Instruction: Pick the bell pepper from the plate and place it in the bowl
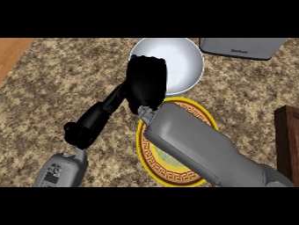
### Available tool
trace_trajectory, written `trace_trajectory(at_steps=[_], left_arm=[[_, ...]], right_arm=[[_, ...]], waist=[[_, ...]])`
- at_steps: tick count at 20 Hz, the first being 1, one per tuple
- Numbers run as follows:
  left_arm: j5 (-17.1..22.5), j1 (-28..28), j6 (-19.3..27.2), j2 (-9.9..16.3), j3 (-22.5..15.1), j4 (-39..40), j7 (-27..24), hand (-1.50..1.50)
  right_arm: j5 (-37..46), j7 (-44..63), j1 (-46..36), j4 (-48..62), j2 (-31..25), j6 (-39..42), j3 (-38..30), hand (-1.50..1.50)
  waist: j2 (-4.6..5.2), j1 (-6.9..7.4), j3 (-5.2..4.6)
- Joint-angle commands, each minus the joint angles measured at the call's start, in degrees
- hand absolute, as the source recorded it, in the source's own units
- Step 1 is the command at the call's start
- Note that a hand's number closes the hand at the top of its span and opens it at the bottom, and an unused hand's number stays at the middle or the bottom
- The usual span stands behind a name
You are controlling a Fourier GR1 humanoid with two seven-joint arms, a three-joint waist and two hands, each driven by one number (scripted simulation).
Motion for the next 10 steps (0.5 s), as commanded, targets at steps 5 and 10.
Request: trace_trajectory(at_steps=[5,10], left_arm=[[-1.09,-0.32,0.65,-0.65,-0.62,1.18,-0.25,0.0],[-0.83,-0.53,0.4,-0.06,0.45,2.39,-0.44,0.0]], right_arm=[[-0.53,11.6,-11.38,3.72,0.41,-16.55,-2.1,1.5],[-2.07,10.79,-15.54,14.04,0.41,-17.66,-1.84,1.5]], waist=[[0.02,-0.58,-0.05],[0.08,-2.69,-0.06]])
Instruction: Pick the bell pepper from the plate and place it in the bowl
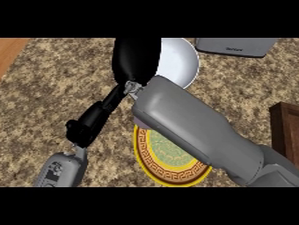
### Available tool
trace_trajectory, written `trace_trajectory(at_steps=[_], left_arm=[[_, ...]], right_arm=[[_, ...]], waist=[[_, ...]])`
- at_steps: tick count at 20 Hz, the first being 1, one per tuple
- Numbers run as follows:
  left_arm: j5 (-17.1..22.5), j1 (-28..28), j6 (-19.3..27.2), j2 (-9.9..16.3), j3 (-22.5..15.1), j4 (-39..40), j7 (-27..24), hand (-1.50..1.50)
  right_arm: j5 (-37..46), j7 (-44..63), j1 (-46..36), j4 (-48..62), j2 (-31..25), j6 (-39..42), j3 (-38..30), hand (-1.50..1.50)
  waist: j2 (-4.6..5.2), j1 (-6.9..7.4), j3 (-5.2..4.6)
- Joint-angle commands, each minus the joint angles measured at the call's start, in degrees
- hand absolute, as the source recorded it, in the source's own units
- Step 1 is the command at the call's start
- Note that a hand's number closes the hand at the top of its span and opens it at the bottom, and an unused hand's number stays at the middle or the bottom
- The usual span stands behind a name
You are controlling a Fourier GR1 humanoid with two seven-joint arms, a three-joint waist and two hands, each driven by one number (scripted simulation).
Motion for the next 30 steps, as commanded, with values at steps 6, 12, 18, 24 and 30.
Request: trace_trajectory(at_steps=[6,12,18,24,30], left_arm=[[1.33,-0.02,-0.15,0.91,2.38,-0.24,0.74,0.0],[-1.21,1.96,1.21,0.39,1.43,1.24,-3.07,0.0],[0.27,3.05,-0.01,0.5,1.0,-1.79,-0.8,0.0],[0.35,3.07,0.53,0.45,1.76,-2.47,-0.21,0.0],[0.46,4.07,0.4,1.21,3.02,-1.61,-1.44,0.0]], right_arm=[[3.92,6.6,-6.52,17.22,0.53,-8.9,1.81,1.5],[4.16,0.91,-7.8,28.22,0.53,-12.07,-1.89,1.5],[-11.23,-7.0,-2.76,30.52,0.54,-8.37,-12.29,1.5],[-14.45,-23.98,-0.16,33.89,0.55,-16.86,-14.68,-1.5],[-15.04,-23.25,-3.57,36.27,0.55,-28.09,-16.37,-1.5]], waist=[[-0.1,-2.6,0.04],[0.19,-3.28,0.07],[0.44,-2.53,0.19],[0.19,-3.56,0.21],[0.08,-3.6,0.17]])
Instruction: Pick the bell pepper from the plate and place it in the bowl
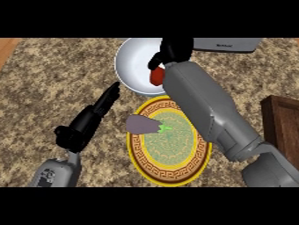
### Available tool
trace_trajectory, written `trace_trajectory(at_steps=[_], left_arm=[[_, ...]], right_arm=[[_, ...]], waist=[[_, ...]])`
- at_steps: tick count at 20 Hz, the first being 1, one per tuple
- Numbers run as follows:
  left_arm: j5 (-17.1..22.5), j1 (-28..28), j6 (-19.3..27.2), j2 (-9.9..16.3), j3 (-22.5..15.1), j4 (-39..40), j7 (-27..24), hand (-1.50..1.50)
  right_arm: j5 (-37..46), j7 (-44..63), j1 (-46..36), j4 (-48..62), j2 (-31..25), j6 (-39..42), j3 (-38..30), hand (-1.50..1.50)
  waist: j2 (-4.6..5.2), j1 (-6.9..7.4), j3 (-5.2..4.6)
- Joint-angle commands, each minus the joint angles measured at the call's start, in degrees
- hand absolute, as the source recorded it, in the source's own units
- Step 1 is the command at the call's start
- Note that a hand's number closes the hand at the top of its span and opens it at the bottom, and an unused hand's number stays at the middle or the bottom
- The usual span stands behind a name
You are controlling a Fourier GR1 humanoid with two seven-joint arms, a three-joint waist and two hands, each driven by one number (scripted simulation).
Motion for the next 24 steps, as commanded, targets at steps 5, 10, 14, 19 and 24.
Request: trace_trajectory(at_steps=[5,10,14,19,24], left_arm=[[-0.82,-0.01,1.16,0.35,1.38,0.62,-1.01,0.0],[1.59,1.98,-0.84,2.67,3.72,-1.01,0.75,0.0],[0.41,4.88,0.01,2.07,3.15,-0.88,-1.87,0.0],[0.68,3.55,2.1,0.47,3.54,-2.23,2.11,0.0],[0.06,7.43,1.61,0.32,1.9,-5.74,0.18,0.0]], right_arm=[[-1.71,-1.42,-1.9,0.1,-2.53,-16.26,-7.31,-1.5],[-4.84,-6.04,4.33,-5.13,-4.22,-19.25,-11.21,-1.5],[-6.16,-8.19,13.12,-13.57,-5.8,-21.2,-12.21,-1.5],[-7.28,-10.07,27.17,-29.55,-9.38,-19.1,-10.68,-1.5],[-11.29,-10.22,40.92,-47.7,-16.35,-12.31,-10.39,-1.5]], waist=[[-0.47,-2.27,0.01],[-1.17,-3.7,0.04],[-1.68,-5.03,0.04],[-2.28,-6.92,0.05],[-1.99,-6.03,0.03]])
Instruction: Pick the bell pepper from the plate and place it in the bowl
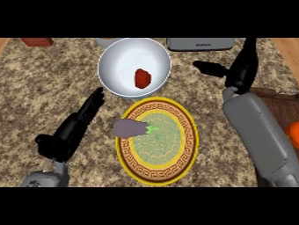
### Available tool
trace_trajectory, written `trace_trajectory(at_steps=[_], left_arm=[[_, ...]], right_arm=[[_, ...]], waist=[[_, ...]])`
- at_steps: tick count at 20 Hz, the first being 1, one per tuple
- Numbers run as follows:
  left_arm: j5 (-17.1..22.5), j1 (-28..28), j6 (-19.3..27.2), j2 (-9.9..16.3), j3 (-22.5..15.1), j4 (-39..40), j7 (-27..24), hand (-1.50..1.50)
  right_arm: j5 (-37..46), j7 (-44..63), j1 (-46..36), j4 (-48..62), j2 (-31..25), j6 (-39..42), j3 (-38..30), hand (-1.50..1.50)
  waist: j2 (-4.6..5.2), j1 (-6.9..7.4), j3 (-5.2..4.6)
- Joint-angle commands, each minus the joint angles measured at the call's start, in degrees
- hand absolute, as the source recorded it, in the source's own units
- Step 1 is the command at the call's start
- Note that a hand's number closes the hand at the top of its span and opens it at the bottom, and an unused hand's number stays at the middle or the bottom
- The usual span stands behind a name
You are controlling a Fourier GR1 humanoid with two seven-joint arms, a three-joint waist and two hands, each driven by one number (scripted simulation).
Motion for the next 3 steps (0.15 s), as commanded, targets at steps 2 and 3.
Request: trace_trajectory(at_steps=[2,3], left_arm=[[0.57,0.0,-1.13,1.0,0.52,-1.3,1.14,0.0],[-1.99,1.84,0.97,-1.32,-1.84,-0.24,-1.54,0.0]], right_arm=[[-6.46,-4.51,16.02,-18.39,-5.97,5.77,-0.64,-1.5],[-5.77,-2.72,18.76,-22.12,-6.46,6.13,-0.22,-1.5]], waist=[[0.31,0.45,0.02],[0.32,0.52,-0.01]])
